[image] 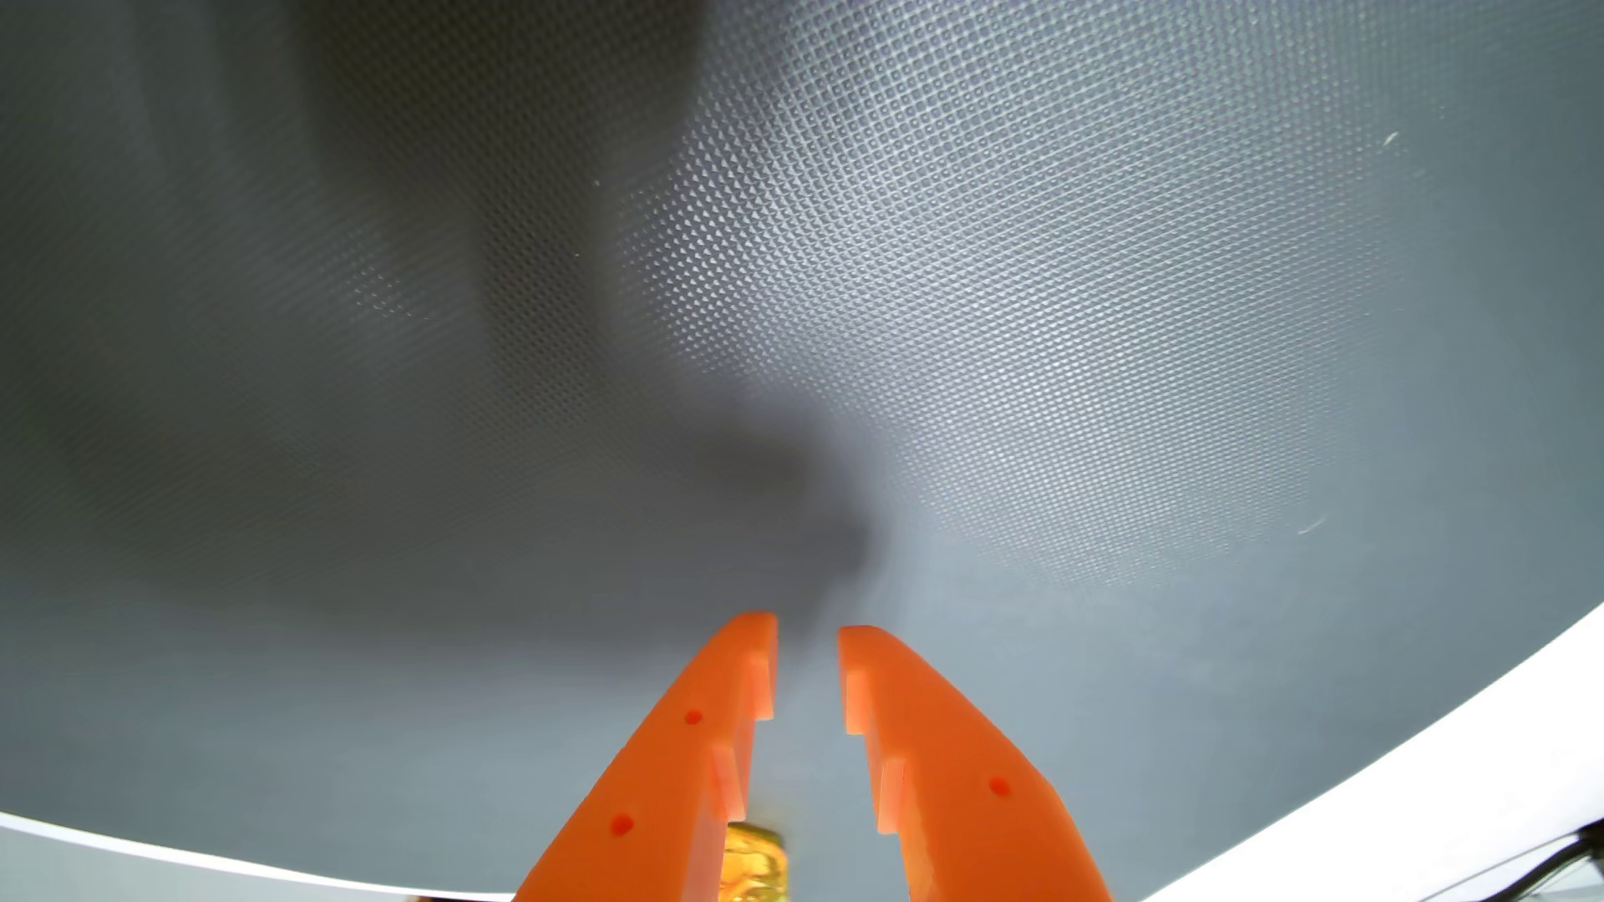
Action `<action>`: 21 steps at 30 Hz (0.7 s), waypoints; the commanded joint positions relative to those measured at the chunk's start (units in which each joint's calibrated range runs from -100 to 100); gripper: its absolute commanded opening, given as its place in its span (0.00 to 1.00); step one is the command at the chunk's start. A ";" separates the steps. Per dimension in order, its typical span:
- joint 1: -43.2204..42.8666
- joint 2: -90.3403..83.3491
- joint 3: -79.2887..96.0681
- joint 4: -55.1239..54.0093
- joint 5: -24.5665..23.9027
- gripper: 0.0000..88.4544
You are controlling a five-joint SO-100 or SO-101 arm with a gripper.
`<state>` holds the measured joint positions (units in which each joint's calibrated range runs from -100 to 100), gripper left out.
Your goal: Grab the eyedrops
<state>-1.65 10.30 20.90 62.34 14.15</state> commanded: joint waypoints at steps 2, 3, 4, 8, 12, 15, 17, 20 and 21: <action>3.48 -1.09 -2.49 0.36 -0.20 0.04; 4.06 -1.09 -3.12 0.45 -0.25 0.04; 4.56 -1.00 -4.38 1.14 -0.41 0.04; 6.88 -0.24 -13.74 5.90 -0.73 0.04; 7.55 -0.07 -23.92 11.35 -0.78 0.04; 8.21 0.02 -28.60 14.38 -1.46 0.08; 9.96 0.10 -28.96 15.85 -2.19 0.14; 12.95 2.31 -30.04 17.33 -3.92 0.17; 13.70 3.33 -30.49 17.59 -4.39 0.17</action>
<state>9.14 11.91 -6.00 78.64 11.12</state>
